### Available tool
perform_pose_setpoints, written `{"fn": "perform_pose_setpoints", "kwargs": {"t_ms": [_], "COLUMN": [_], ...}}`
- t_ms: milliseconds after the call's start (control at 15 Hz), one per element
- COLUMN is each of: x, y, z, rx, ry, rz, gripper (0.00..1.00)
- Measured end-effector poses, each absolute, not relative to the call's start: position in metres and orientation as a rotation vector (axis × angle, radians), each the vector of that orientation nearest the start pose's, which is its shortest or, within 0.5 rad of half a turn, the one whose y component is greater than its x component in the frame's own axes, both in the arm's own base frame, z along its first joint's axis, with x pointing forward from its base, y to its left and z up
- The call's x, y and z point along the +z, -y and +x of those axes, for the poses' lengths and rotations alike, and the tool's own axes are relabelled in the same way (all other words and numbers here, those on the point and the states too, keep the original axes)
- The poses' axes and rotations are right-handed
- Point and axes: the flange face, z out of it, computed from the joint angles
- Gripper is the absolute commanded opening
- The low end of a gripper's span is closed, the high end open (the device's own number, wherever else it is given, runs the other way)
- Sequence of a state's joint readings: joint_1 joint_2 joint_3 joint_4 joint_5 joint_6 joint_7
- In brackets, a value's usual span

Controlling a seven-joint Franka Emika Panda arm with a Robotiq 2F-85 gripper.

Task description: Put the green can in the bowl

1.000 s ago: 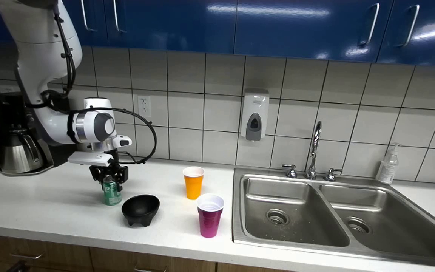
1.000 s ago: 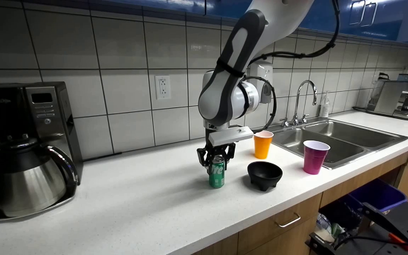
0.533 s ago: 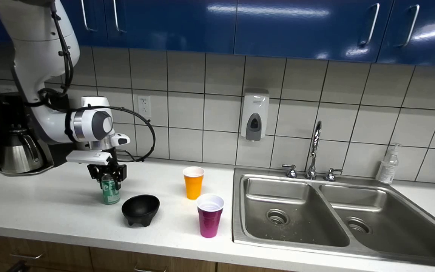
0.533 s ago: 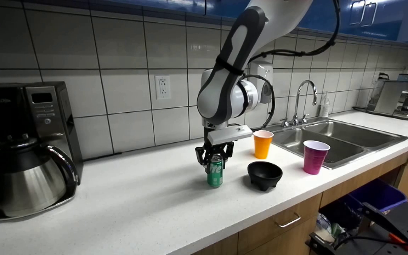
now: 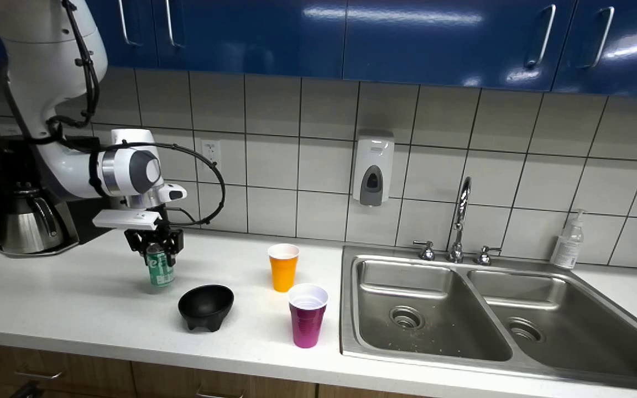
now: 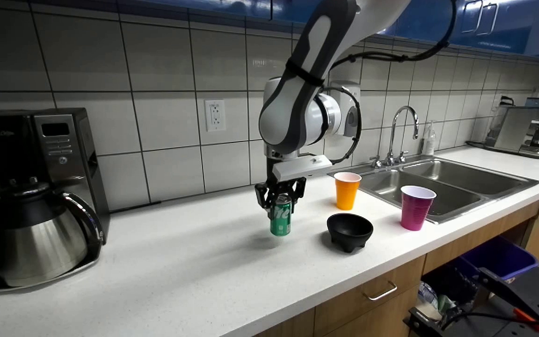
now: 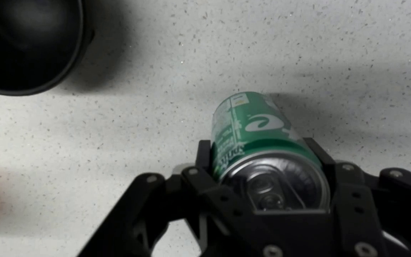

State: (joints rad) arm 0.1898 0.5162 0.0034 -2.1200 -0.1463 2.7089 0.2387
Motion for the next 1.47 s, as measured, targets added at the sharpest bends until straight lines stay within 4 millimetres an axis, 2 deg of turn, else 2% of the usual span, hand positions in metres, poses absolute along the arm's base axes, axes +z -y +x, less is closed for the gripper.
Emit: {"fn": "perform_pose_setpoints", "kwargs": {"t_ms": [333,600,1467], "x": [0.199,0.215,0.239], "y": [-0.124,-0.121,-0.093], "z": [0.564,0.556,0.512], "rx": [-0.200,-0.227,-0.217], "ry": [0.200,0.232,0.222], "rz": [-3.194,-3.206,-3.230], "gripper": [0.38,0.38,0.38]}}
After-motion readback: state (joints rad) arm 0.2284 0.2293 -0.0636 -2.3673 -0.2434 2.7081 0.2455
